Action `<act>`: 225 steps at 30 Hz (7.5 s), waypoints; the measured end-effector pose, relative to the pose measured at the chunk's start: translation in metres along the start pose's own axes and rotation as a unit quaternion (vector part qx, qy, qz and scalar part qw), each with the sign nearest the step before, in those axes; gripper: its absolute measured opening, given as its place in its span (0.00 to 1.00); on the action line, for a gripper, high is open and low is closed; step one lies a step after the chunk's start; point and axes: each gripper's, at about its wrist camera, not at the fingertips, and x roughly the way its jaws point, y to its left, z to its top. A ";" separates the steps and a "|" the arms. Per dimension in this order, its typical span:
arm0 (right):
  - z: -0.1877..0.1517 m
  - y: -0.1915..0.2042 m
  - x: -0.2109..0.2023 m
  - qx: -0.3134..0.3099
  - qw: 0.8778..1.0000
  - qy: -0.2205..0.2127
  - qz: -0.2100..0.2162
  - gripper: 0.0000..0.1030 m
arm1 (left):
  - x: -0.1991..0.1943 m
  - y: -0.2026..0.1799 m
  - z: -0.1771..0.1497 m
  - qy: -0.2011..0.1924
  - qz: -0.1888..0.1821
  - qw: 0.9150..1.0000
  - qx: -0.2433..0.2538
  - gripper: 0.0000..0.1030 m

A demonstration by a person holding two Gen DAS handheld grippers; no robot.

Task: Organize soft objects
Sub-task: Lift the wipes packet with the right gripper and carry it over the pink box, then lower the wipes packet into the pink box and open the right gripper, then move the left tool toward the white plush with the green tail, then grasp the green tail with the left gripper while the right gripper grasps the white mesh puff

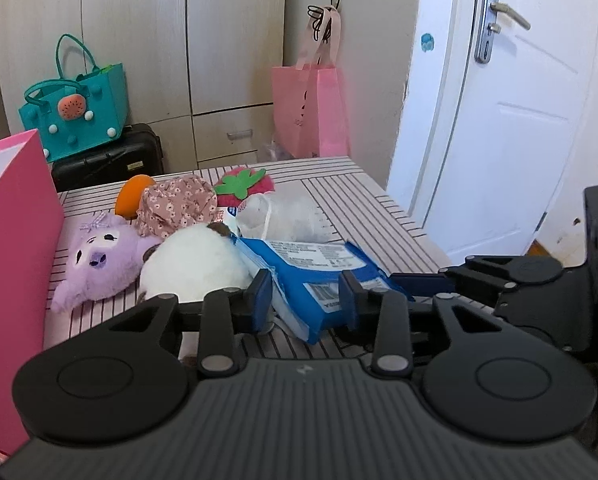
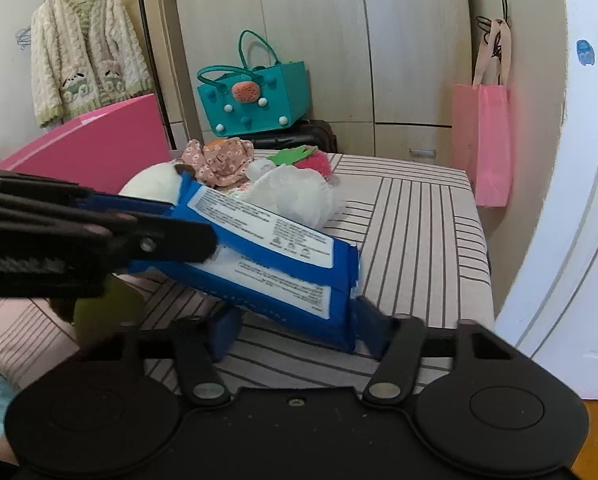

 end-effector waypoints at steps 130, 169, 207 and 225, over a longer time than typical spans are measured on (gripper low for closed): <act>0.202 0.236 0.091 -0.244 0.963 0.056 0.101 0.44 | -0.063 0.310 0.051 0.072 0.086 0.977 -0.183 0.50; 0.124 0.110 -0.132 -0.097 0.984 0.022 0.147 0.48 | -0.216 0.102 0.024 0.072 -0.080 0.994 0.006 0.64; 0.024 0.003 -0.064 -0.022 0.994 -0.070 0.081 0.89 | -0.068 0.034 -0.049 0.023 -0.064 0.997 0.035 0.67; 0.060 -0.034 -0.001 0.042 0.997 -0.044 0.049 0.89 | -0.031 0.034 -0.063 0.009 -0.032 0.999 -0.008 0.85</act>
